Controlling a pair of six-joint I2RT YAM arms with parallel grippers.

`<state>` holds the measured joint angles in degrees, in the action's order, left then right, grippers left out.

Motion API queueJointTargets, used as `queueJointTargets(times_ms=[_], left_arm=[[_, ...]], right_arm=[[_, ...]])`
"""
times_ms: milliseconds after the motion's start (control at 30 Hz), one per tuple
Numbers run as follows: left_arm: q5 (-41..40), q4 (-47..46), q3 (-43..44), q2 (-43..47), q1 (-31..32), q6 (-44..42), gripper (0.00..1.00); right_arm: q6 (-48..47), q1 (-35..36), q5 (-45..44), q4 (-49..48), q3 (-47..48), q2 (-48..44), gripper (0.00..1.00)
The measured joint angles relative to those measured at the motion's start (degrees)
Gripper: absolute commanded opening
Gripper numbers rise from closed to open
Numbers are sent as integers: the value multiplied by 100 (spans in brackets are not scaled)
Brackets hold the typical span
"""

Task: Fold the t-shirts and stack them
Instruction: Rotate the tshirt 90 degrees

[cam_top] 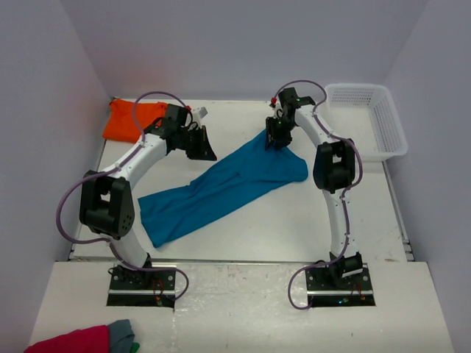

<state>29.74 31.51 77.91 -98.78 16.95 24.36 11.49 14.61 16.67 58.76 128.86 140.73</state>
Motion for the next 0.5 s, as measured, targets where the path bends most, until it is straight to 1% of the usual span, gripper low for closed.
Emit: queueJointTargets(times_ms=[67, 167, 200, 267, 333, 500], left_arm=[[11, 13, 9, 0, 0, -2, 4], [11, 61, 11, 0, 0, -15, 4], [11, 76, 11, 0, 0, -17, 4], [11, 81, 11, 0, 0, -22, 4], [11, 83, 11, -2, 0, -28, 4], [20, 72, -11, -55, 0, -105, 4]], right_arm=[[0, 0, 22, 0, 0, 55, 42], [0, 0, 50, -2, 0, 87, 35], [0, 0, 59, -4, 0, 92, 23], [-33, 0, 66, -4, 20, 116, 8], [-33, 0, 81, -37, 35, 140, 0], [-76, 31, 90, -356, -94, 116, 0]])
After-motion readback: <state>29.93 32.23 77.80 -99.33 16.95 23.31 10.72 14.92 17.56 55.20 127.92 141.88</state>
